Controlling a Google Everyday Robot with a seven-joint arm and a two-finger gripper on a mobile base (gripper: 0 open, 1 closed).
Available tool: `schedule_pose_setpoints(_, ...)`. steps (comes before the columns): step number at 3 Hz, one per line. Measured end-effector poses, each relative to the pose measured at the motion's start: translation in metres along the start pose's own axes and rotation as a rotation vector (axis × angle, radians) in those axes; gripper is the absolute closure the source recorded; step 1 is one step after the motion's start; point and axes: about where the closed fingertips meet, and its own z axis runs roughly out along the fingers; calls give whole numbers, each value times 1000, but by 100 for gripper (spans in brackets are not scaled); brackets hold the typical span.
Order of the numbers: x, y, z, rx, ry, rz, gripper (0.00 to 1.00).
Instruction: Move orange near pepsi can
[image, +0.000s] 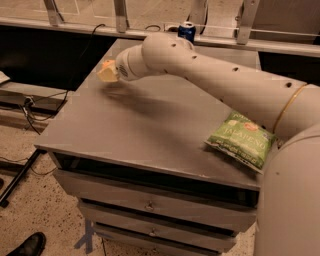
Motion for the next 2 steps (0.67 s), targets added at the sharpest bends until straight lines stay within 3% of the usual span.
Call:
schedule_pose_setpoints(1,-7,-31,-54,73,-14,-27,100)
schedule_pose_setpoints(2,-7,-31,-54,73,-14,-27,100)
